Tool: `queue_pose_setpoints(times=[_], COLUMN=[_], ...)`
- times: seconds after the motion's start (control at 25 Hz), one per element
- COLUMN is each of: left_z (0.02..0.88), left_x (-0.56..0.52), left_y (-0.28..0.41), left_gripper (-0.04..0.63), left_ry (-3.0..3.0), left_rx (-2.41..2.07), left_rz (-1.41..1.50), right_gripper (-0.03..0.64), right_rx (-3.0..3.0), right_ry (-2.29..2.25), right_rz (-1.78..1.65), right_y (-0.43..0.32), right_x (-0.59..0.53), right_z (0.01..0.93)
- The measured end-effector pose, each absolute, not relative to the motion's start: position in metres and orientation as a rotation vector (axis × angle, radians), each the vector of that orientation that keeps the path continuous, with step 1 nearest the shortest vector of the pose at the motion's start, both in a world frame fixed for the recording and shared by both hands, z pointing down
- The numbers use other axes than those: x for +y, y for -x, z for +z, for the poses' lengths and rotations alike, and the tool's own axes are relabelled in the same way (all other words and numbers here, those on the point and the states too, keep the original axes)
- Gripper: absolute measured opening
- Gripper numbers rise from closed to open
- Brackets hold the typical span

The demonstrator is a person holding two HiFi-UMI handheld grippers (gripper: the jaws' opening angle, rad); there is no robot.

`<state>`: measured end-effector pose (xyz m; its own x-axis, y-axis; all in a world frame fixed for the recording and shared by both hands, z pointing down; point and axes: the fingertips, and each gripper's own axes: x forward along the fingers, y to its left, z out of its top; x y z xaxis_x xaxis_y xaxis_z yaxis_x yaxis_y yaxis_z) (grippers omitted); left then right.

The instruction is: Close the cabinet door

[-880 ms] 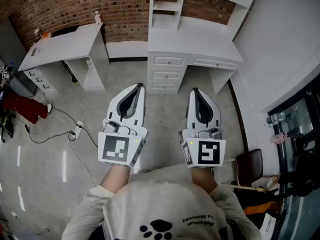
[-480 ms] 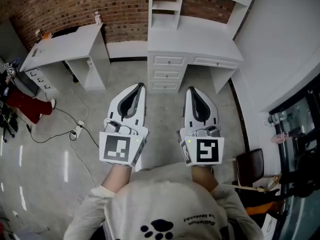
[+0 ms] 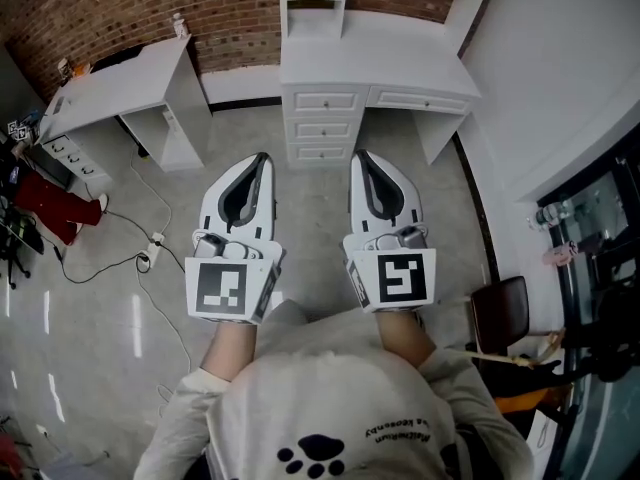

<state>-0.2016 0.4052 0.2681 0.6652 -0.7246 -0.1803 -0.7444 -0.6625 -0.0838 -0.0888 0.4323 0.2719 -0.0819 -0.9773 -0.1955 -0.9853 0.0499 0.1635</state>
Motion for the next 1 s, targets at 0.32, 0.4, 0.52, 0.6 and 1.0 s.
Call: queue_pose_setpoints(times=[0.32,0.4,0.52,0.6,1.0], left_z=[0.279,0.281,0.285,0.288,0.294], left_x=[0.391,0.383,0.370,0.358,0.265], left_y=[0.188,0.185,0.182,0.179,0.165], left_gripper=[0.006,0.006,0.006,0.006,0.006], left_ry=[2.719,2.722,2.728,2.734,2.766], left_rx=[1.211,1.211,1.208,1.202,1.152], left_rz=[0.148,0.145,0.151,0.150,0.177], right_gripper=[0.009,0.009,0.011,0.009,0.010], right_rx=[2.261,2.258,2.262,2.260,2.244], right_ry=[2.109,2.111,2.117,2.123,2.152], right_rz=[0.375,0.382,0.393,0.391,0.414], right_y=[0.073,0.070,0.069,0.068,0.060], right_x=[0.415,0.408,0.399,0.389,0.301], right_z=[0.282,0.282,0.285,0.287,0.289])
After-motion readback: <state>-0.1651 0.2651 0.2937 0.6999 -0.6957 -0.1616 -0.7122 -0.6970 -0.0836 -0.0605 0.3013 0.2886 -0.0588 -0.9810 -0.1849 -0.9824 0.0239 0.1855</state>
